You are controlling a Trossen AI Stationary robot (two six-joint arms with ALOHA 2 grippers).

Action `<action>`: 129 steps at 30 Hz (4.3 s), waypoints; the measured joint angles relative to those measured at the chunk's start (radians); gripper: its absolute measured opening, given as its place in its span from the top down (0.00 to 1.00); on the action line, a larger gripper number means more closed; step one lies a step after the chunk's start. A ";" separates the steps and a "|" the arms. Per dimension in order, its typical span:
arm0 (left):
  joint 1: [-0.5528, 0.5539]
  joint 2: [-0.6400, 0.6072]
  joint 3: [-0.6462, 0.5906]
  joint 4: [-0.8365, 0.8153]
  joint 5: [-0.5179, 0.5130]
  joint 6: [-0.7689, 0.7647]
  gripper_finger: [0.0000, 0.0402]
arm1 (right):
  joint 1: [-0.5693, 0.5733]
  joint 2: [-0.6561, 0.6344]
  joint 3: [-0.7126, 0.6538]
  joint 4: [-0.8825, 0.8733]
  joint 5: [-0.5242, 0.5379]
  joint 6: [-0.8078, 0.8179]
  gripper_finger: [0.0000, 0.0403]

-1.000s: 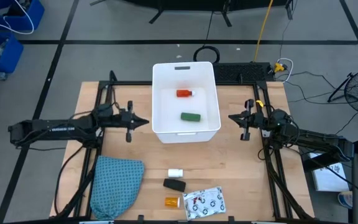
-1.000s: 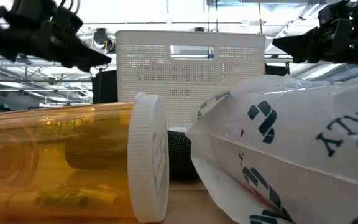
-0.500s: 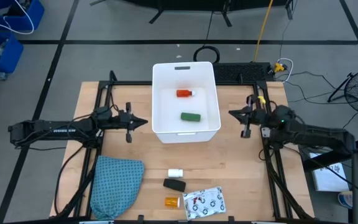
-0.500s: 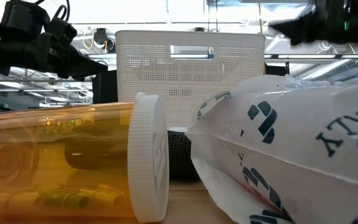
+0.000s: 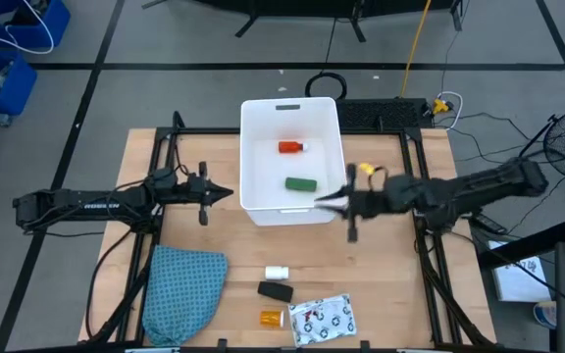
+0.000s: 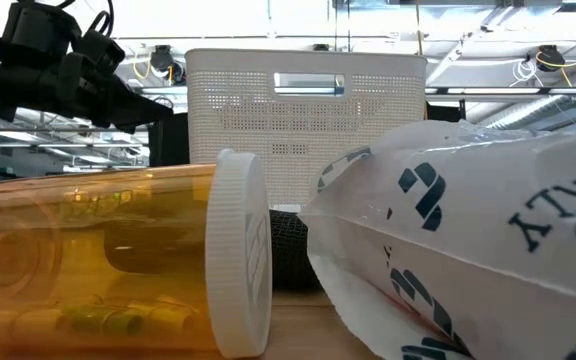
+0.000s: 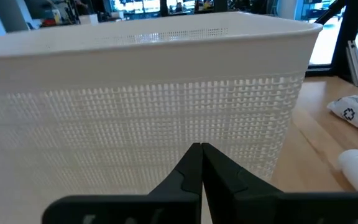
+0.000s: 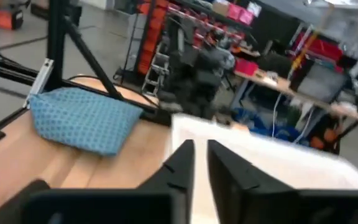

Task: Pick & place medical supplies in basket/bin
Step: Put the white medicine bottle into the white bin

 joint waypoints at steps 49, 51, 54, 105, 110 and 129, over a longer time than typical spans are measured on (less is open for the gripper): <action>0.000 0.000 0.000 -0.102 -0.104 -0.156 0.98 | 0.197 0.830 0.198 0.054 0.026 0.634 0.38; 0.000 0.000 0.000 -0.102 -0.104 -0.156 0.98 | 0.199 0.830 0.173 0.094 0.025 0.645 0.38; 0.000 0.000 0.000 -0.102 -0.104 -0.156 0.98 | 0.198 0.830 0.137 0.169 0.025 0.650 0.38; 0.000 0.002 0.000 -0.124 -0.105 -0.128 0.98 | 0.180 0.791 0.139 0.188 -0.004 0.502 0.63; 0.000 0.002 0.000 -0.126 -0.104 -0.125 0.98 | 0.174 0.582 0.139 0.023 -0.005 0.367 0.58; 0.000 0.002 0.000 -0.144 -0.105 -0.123 0.98 | 0.199 -0.251 -0.187 -0.192 -0.080 0.248 0.63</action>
